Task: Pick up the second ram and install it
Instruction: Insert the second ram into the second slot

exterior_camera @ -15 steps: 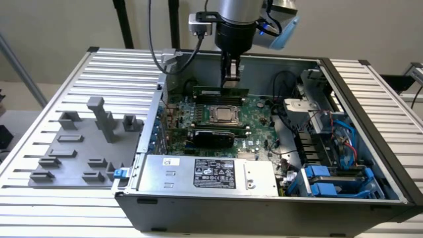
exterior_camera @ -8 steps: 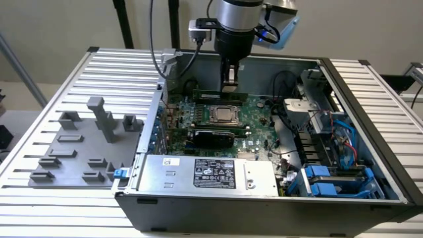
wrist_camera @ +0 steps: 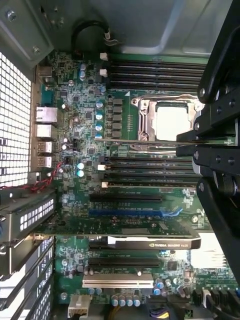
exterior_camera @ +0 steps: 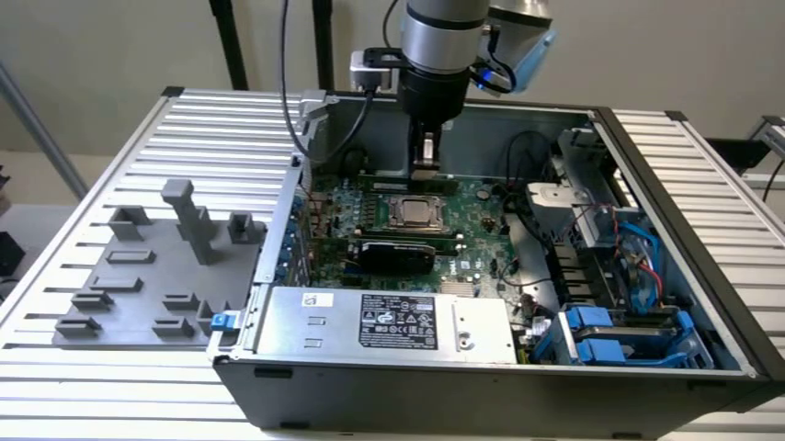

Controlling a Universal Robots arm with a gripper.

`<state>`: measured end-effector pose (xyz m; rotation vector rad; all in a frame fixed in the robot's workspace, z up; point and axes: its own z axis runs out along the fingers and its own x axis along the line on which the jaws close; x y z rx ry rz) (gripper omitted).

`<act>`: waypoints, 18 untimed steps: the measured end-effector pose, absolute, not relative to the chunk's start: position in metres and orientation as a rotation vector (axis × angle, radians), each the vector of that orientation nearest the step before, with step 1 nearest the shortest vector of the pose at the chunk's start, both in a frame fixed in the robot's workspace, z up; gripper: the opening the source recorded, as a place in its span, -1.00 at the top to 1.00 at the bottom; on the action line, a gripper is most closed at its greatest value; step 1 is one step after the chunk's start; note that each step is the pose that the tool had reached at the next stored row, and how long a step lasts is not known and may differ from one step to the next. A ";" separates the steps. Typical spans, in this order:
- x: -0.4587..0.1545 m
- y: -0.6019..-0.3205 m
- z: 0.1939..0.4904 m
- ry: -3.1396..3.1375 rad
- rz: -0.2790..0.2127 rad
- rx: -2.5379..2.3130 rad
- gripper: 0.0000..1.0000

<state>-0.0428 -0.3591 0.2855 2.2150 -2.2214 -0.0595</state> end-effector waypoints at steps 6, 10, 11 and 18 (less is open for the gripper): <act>-0.043 -0.359 0.275 -2.221 -0.060 2.215 0.73; -0.042 -0.360 0.267 -2.221 -0.060 2.215 0.73; -0.041 -0.360 0.265 -2.221 -0.060 2.215 0.73; -0.036 -0.369 0.253 -2.214 -0.060 2.223 0.73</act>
